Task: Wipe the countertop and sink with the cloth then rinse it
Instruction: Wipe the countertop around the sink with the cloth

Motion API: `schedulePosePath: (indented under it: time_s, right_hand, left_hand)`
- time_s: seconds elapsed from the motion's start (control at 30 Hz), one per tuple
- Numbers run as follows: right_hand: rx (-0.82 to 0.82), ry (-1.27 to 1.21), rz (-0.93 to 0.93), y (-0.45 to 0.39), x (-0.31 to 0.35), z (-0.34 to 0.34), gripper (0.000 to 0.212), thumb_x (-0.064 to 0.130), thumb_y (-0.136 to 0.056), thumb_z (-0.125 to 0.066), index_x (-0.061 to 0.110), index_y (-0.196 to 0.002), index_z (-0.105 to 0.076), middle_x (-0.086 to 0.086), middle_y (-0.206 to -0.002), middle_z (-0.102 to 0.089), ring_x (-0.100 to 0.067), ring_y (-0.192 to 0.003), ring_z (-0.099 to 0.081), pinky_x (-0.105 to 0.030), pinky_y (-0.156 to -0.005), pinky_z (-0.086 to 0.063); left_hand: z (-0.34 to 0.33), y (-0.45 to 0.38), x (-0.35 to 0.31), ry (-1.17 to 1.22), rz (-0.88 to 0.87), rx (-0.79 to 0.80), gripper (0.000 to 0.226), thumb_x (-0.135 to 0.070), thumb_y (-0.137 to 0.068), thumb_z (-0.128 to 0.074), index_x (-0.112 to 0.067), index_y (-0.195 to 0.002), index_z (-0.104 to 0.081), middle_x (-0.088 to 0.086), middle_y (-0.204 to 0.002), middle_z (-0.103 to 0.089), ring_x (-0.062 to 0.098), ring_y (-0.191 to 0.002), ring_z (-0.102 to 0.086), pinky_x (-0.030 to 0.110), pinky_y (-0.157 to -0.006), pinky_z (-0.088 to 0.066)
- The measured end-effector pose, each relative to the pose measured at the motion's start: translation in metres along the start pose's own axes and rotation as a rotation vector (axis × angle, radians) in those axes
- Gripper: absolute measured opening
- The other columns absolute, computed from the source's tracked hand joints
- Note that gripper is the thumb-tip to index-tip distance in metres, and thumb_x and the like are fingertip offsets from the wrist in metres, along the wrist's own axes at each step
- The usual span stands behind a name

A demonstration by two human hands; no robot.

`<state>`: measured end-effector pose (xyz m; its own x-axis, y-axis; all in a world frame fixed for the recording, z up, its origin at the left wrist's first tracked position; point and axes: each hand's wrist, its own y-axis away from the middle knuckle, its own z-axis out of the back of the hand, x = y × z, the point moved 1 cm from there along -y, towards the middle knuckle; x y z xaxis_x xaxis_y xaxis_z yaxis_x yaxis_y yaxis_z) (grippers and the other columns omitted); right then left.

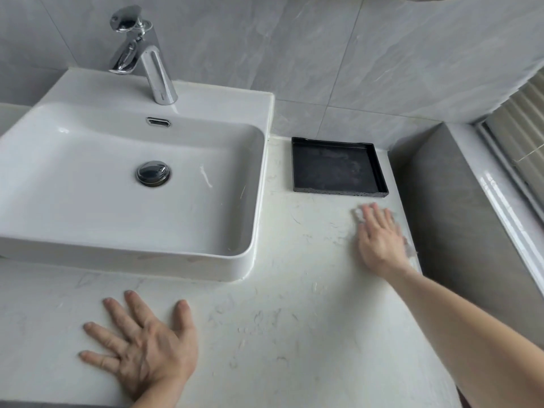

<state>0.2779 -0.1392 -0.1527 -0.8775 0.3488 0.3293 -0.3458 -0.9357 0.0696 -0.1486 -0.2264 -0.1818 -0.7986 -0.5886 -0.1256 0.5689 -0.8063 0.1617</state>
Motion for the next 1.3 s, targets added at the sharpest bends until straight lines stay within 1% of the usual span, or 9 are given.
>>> schedulePosePath:
  time_s: [0.13, 0.2, 0.3, 0.5, 0.63, 0.9, 1.03, 1.13, 1.3]
  right_hand:
    - [-0.1, -0.092, -0.093, 0.006, -0.024, 0.02, 0.043, 0.015, -0.108, -0.031, 0.011, -0.149, -0.044, -0.008, -0.158, -0.043, -0.034, -0.146, -0.036, -0.049, -0.111, -0.035]
    - [-0.15, -0.148, -0.113, 0.008, -0.011, 0.02, 0.044, 0.015, -0.109, -0.033, 0.014, -0.152, -0.043, -0.005, -0.158, -0.045, -0.032, -0.143, -0.042, -0.044, -0.11, -0.038]
    - [-0.17, -0.282, 0.055, 0.014, 0.039, 0.008, 0.045, 0.015, -0.109, -0.036, 0.014, -0.154, -0.043, -0.004, -0.156, -0.049, -0.028, -0.143, -0.046, -0.029, -0.114, -0.034]
    - [0.121, -0.24, 0.388, 0.038, 0.148, -0.055, 0.05, 0.024, -0.111, -0.027, 0.021, -0.161, -0.03, 0.003, -0.17, -0.024, -0.019, -0.159, -0.014, -0.039, -0.13, -0.011]
    - [0.153, -0.04, 0.436, 0.052, 0.154, -0.077, 0.055, 0.031, -0.109, -0.022, 0.026, -0.164, -0.017, 0.009, -0.173, -0.009, -0.02, -0.16, 0.0, -0.048, -0.129, 0.004]
    - [-0.002, -0.016, 0.048, 0.043, 0.022, -0.027, 0.057, 0.027, -0.109, -0.024, 0.021, -0.165, -0.017, 0.004, -0.172, -0.01, -0.018, -0.16, -0.002, -0.04, -0.129, 0.003]
    - [-0.08, -0.064, -0.158, 0.046, -0.037, 0.003, 0.048, 0.021, -0.109, -0.023, 0.017, -0.155, -0.032, -0.005, -0.168, -0.027, -0.027, -0.159, -0.013, -0.05, -0.128, -0.013]
    - [-0.158, -0.152, -0.258, 0.051, -0.026, 0.015, 0.032, 0.022, -0.109, -0.022, 0.023, -0.133, -0.043, -0.001, -0.162, -0.037, -0.024, -0.157, -0.02, -0.055, -0.117, -0.031]
    - [-0.094, -0.295, -0.026, 0.064, 0.069, -0.01, 0.049, 0.021, -0.112, -0.025, 0.023, -0.161, -0.03, 0.007, -0.169, -0.024, -0.011, -0.158, -0.013, -0.034, -0.125, -0.011]
  left_hand:
    - [0.001, 0.001, 0.0, 0.004, 0.002, 0.003, 0.1, -0.077, -0.084, -0.017, -0.016, -0.162, -0.01, 0.009, -0.171, 0.002, 0.041, -0.154, 0.012, 0.066, -0.119, 0.01]
    - [0.002, 0.001, 0.0, 0.004, 0.001, 0.002, 0.1, -0.077, -0.084, -0.016, -0.016, -0.162, -0.01, 0.008, -0.171, 0.002, 0.041, -0.154, 0.012, 0.066, -0.119, 0.009]
    - [0.003, 0.001, -0.001, -0.007, 0.01, 0.006, 0.1, -0.077, -0.083, -0.015, -0.017, -0.162, -0.009, 0.007, -0.171, 0.004, 0.04, -0.154, 0.013, 0.066, -0.119, 0.009]
    - [0.003, 0.001, -0.001, 0.003, 0.007, -0.002, 0.1, -0.077, -0.083, -0.016, -0.017, -0.162, -0.009, 0.007, -0.171, 0.004, 0.04, -0.154, 0.012, 0.064, -0.12, 0.011]
    - [0.002, 0.001, -0.001, -0.006, 0.008, 0.0, 0.1, -0.077, -0.083, -0.017, -0.016, -0.162, -0.009, 0.008, -0.171, 0.003, 0.041, -0.154, 0.011, 0.066, -0.12, 0.009]
    - [-0.002, -0.001, 0.002, -0.007, -0.002, 0.001, 0.096, -0.074, -0.087, -0.025, -0.015, -0.162, -0.008, 0.01, -0.17, 0.002, 0.042, -0.153, 0.013, 0.068, -0.119, 0.008]
    - [-0.001, 0.0, 0.002, -0.009, 0.002, 0.01, 0.097, -0.074, -0.086, -0.022, -0.015, -0.162, -0.009, 0.01, -0.17, 0.002, 0.043, -0.153, 0.013, 0.069, -0.119, 0.006]
    - [0.0, 0.0, 0.001, -0.011, 0.002, 0.015, 0.095, -0.073, -0.088, -0.027, -0.015, -0.162, -0.008, 0.01, -0.17, 0.002, 0.043, -0.153, 0.014, 0.069, -0.119, 0.006]
    - [0.001, -0.001, 0.001, -0.019, 0.009, 0.027, 0.094, -0.072, -0.089, -0.028, -0.016, -0.162, -0.006, 0.01, -0.17, 0.005, 0.043, -0.153, 0.014, 0.068, -0.119, 0.007]
